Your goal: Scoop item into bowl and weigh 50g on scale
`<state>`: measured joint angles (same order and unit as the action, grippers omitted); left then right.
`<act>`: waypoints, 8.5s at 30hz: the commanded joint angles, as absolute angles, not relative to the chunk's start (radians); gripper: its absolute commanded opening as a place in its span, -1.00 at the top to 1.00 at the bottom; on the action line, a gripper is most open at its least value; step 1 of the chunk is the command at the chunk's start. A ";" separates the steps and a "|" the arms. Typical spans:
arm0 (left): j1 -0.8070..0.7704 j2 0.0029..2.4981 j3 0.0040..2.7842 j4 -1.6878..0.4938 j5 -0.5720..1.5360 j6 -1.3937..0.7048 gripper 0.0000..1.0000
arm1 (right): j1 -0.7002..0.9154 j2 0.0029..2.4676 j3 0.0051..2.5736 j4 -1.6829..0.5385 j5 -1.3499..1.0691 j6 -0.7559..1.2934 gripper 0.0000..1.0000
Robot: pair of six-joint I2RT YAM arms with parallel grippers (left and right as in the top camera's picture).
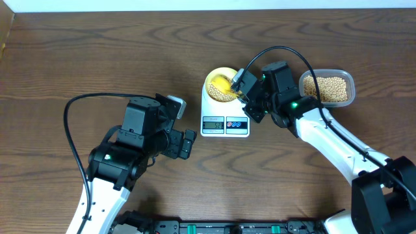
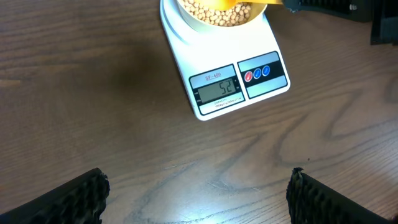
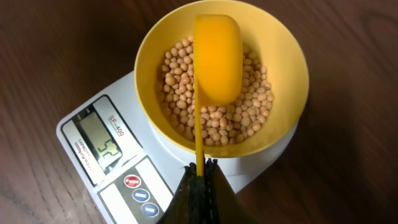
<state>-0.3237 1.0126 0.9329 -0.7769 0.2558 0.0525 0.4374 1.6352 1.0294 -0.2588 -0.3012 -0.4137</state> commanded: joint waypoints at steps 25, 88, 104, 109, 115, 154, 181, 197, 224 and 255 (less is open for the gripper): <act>-0.326 1.012 0.933 -0.776 0.245 0.054 -0.87 | 0.383 1.654 1.039 -0.266 -0.449 -0.280 0.98; -0.326 1.012 0.933 -0.776 0.245 0.054 -0.87 | 0.139 1.382 1.040 -0.237 -0.612 0.163 0.98; -0.326 1.012 0.933 -0.776 0.245 0.054 -0.87 | -0.239 1.239 1.040 -0.599 -0.599 0.178 0.98; -0.326 1.012 0.933 -0.776 0.245 0.054 -0.87 | -0.321 1.239 1.040 -0.636 -0.555 0.157 0.98; -0.326 1.012 0.933 -0.776 0.245 0.054 -0.87 | -0.319 1.239 1.040 -0.645 -0.435 0.070 0.98; -0.326 1.012 0.933 -0.776 0.245 0.054 -0.87 | 0.183 1.458 1.035 -0.096 -0.537 -0.018 0.98; -0.326 1.012 0.933 -0.776 0.245 0.054 -0.87 | 0.434 1.671 1.035 -0.199 -0.319 -0.384 0.98; -0.326 1.012 0.933 -0.776 0.245 0.054 -0.87 | 0.433 1.670 1.035 -0.270 -0.323 -0.382 0.98; -0.326 1.012 0.933 -0.776 0.245 0.054 -0.87 | 0.265 1.640 1.035 -0.274 -0.588 -0.261 0.98; -0.326 1.012 0.933 -0.776 0.245 0.054 -0.87 | 0.374 1.640 1.035 -0.314 -0.403 -0.424 0.99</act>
